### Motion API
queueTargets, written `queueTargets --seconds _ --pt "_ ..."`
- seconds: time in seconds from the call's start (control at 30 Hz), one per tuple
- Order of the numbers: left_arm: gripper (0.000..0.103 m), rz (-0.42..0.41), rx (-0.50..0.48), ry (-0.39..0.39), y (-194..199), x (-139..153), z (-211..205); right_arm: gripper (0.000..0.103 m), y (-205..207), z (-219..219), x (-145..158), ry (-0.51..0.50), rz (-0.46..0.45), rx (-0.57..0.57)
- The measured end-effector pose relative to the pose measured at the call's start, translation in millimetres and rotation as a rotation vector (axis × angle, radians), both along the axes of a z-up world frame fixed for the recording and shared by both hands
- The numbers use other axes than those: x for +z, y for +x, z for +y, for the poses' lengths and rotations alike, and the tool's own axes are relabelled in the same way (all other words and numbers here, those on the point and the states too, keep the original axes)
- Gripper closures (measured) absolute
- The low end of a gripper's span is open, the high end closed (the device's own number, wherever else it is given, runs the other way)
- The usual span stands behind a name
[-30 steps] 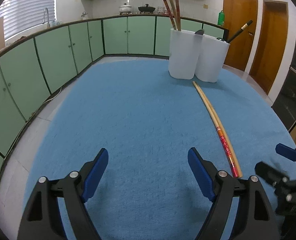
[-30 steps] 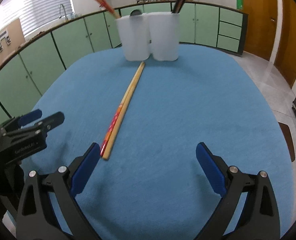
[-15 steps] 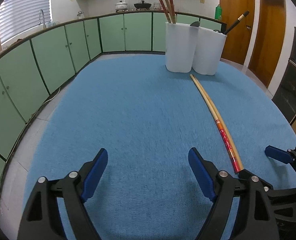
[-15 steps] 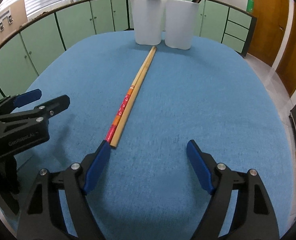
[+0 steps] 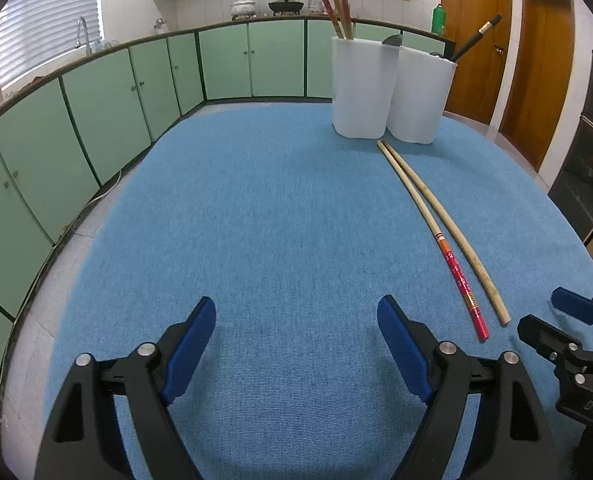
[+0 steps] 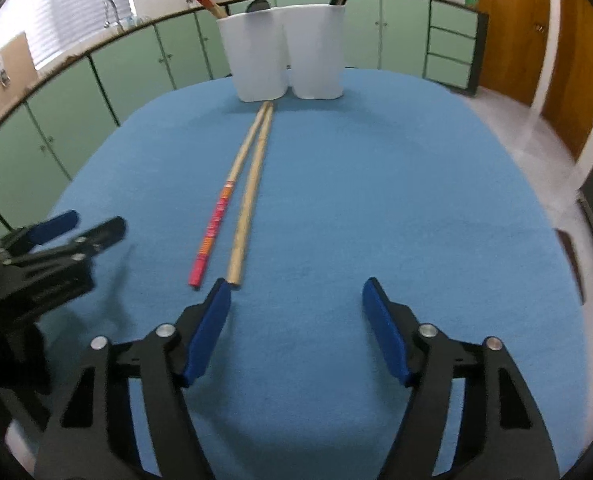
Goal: Organize utensils
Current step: 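Grasp the plain wooden chopstick with the right gripper while the left grasps the red one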
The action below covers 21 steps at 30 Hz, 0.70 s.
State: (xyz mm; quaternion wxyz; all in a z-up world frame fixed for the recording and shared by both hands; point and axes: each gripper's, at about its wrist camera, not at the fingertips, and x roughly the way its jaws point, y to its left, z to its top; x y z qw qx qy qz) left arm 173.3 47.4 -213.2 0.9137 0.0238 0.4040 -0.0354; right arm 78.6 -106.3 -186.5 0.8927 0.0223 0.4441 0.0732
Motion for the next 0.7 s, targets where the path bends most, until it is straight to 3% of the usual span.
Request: queueTargets --seconds 0.37,0.5,0.7 --pt "0.022 0.001 0.0 0.003 -1 -1 -1 0.073 12 23 -2 -0.033 -0.009 0.049" --pt "0.022 0.008 -0.001 0.007 0 -1 -2 0.097 12 26 -2 -0.054 -0.014 0.063" --pt "0.022 0.002 -0.012 0.015 -3 0 -6 0.097 5 10 0 -0.025 -0.012 0.031"
